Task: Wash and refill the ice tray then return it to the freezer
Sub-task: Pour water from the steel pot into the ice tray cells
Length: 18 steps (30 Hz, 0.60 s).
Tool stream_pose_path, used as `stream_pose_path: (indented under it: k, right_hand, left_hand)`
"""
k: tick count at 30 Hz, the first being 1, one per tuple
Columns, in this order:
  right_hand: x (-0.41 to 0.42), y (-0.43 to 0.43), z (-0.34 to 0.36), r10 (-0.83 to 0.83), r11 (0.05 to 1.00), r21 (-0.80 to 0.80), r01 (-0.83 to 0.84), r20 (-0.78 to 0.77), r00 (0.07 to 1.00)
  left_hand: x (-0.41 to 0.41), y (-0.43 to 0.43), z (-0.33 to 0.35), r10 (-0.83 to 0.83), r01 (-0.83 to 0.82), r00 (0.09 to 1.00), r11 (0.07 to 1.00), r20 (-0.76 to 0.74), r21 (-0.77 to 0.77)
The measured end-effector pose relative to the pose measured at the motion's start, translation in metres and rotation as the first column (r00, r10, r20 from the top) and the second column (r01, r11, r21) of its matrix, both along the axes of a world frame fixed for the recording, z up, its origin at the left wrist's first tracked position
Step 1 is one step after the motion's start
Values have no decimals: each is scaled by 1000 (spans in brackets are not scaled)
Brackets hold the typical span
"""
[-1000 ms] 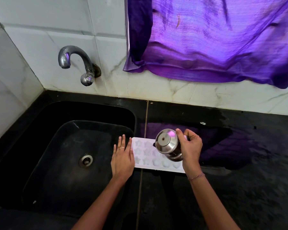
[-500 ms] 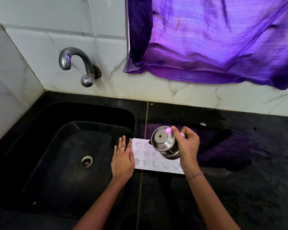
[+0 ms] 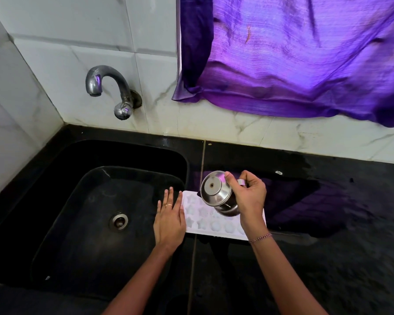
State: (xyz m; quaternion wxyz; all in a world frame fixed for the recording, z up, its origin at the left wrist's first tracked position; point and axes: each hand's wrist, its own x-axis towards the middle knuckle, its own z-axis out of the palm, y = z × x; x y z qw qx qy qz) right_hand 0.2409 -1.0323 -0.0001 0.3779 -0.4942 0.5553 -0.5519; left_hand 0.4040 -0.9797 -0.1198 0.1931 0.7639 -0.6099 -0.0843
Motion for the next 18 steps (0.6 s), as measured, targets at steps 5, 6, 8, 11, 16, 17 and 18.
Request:
stream_pose_path:
  k: [5, 6, 8, 11, 16, 17, 18]
  right_hand:
    - [2, -1, 0, -7, 999, -34, 5, -60, 998]
    - [3, -1, 0, -7, 999, -41, 4, -77, 997]
    - [3, -1, -1, -7, 998, -56, 1, -102, 995]
    - [2, 1, -2, -20, 997, -72, 11, -124, 992]
    - [1, 3, -4, -39, 997, -72, 30, -124, 991]
    - [1, 3, -4, -43, 997, -62, 37, -107, 993]
    - [0, 3, -5, -47, 998, -48, 43, -86, 995]
  left_hand:
    - [0, -1, 0, 0, 0, 1000, 1000, -8, -5]
    - [0, -1, 0, 0, 0, 1000, 1000, -7, -5]
    - [0, 0, 0, 2, -2, 1000, 1000, -7, -8]
    - [0, 0, 0, 4, -4, 1000, 1000, -13, -9]
    - [0, 1, -1, 12, -12, 1000, 1000, -9, -3]
    - [0, 1, -1, 14, -14, 1000, 1000, -8, -1]
    - [0, 1, -1, 15, -15, 1000, 1000, -6, 0]
